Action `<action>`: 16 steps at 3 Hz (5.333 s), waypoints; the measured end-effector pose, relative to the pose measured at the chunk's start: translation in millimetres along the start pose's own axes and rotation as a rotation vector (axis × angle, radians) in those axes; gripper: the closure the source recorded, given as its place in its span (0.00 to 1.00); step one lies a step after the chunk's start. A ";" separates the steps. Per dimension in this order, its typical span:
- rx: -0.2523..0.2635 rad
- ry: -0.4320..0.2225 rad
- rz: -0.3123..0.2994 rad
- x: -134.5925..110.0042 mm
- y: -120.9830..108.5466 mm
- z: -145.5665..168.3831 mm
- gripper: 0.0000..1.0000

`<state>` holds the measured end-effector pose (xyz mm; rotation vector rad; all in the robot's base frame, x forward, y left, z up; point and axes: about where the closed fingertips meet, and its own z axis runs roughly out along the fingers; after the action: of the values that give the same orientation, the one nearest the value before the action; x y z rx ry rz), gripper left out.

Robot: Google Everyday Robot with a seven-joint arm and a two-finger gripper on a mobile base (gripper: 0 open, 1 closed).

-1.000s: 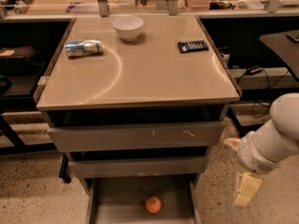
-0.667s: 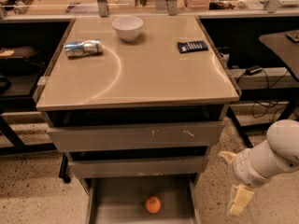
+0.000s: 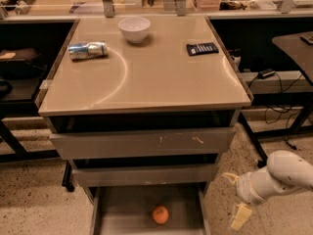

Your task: Pick orange from bottom drawer and place on counter

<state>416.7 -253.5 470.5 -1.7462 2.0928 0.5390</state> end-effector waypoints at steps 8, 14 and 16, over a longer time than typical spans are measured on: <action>-0.100 -0.350 0.012 61.3 2.9 215.5 0.00; -0.100 -0.601 -0.113 -23.3 -49.6 356.0 0.00; -0.127 -0.565 -0.119 -24.8 -46.6 389.2 0.00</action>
Offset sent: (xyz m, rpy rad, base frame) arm -0.0092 0.0050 -0.0087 0.0007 0.0010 0.0300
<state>479.3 -43.2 144.7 -1.5347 1.5797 1.0101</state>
